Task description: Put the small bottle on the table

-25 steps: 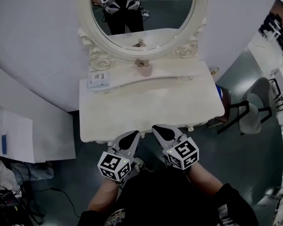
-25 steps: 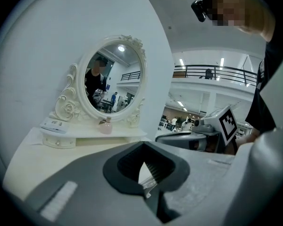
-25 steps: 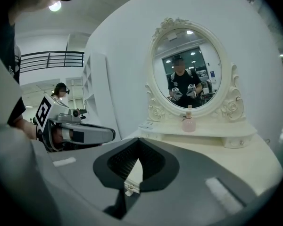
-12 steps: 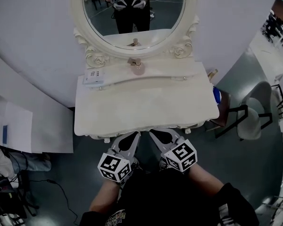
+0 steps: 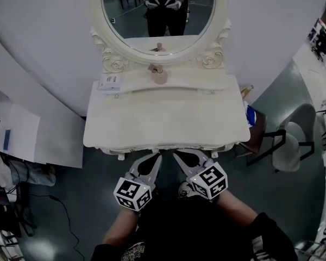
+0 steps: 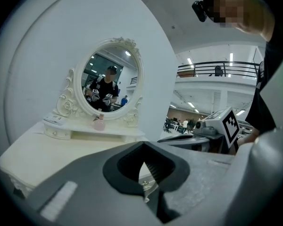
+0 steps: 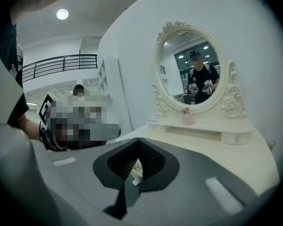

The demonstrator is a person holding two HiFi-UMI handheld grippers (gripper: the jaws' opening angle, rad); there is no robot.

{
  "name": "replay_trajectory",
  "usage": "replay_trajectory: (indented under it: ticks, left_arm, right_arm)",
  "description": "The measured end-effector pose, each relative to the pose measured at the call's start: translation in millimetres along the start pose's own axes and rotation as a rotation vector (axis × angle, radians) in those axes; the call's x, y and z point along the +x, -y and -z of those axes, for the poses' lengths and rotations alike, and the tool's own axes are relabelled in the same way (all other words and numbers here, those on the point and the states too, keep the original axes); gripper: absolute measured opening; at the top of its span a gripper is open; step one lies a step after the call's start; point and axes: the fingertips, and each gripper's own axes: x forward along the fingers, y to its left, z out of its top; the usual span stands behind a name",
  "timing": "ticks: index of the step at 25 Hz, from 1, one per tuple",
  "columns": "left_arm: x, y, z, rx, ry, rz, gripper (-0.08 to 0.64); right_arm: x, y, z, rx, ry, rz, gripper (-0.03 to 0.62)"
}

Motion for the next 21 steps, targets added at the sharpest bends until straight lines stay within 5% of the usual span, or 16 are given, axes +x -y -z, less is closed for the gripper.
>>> replay_trajectory:
  ticks: [21]
  left_arm:
    - [10.8,25.1,3.3,0.022,0.007,-0.064,0.0]
  right_arm:
    - [-21.7,16.2,3.2,-0.006,0.02,-0.066,0.028]
